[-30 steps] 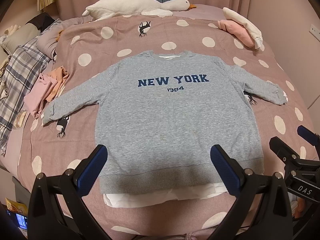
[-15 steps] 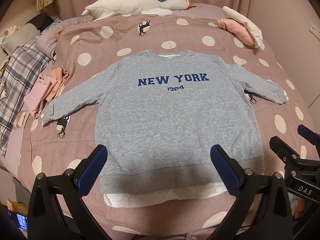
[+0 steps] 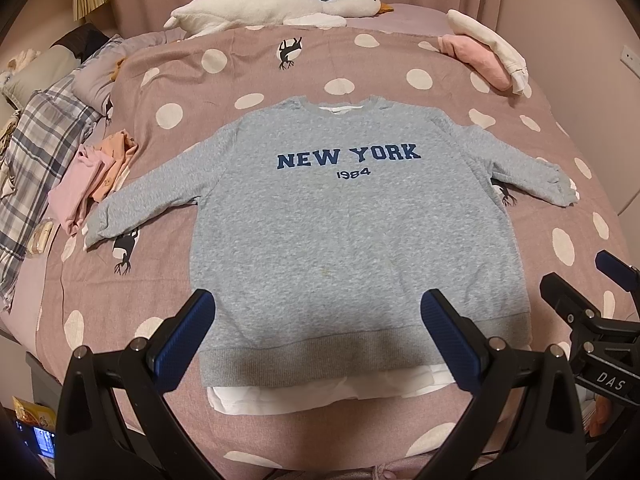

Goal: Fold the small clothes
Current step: 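Reach the right tool to a sleeve cuff and close on it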

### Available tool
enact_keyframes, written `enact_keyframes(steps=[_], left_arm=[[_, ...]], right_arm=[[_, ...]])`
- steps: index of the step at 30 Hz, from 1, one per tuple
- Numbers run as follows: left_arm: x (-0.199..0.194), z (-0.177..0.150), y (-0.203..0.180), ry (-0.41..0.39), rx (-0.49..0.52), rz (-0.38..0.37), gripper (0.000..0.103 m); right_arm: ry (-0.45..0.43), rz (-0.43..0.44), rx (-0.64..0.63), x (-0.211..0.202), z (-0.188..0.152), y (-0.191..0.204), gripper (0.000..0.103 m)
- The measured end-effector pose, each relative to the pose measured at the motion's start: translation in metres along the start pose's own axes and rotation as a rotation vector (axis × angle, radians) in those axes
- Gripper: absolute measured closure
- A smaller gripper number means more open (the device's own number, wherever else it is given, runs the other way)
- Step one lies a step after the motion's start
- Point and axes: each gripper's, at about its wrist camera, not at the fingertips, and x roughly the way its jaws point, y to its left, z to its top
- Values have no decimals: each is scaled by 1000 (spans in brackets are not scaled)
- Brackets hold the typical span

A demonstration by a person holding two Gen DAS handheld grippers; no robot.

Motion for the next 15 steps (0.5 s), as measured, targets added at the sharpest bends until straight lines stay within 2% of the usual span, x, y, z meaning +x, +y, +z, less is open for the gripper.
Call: enact_keyframes(steps=[6, 7, 8, 9, 11, 15], left_arm=[[14, -1, 3, 46, -12, -31, 0], [20, -2, 5, 73, -26, -57, 0], [28, -4, 9, 107, -56, -90, 0], [32, -5, 11, 125, -73, -106, 0], [47, -9, 18, 177, -127, -150, 0], [67, -18, 32, 247, -237, -245, 0]], right_arm=[[15, 18, 20, 8, -4, -1, 1], [40, 76, 59, 16, -8, -6, 1], [48, 90, 71, 18, -5, -9, 1], [82, 150, 129, 28, -9, -17, 1], [109, 209, 215, 39, -12, -34, 1], [105, 219, 376, 53, -21, -77, 1]])
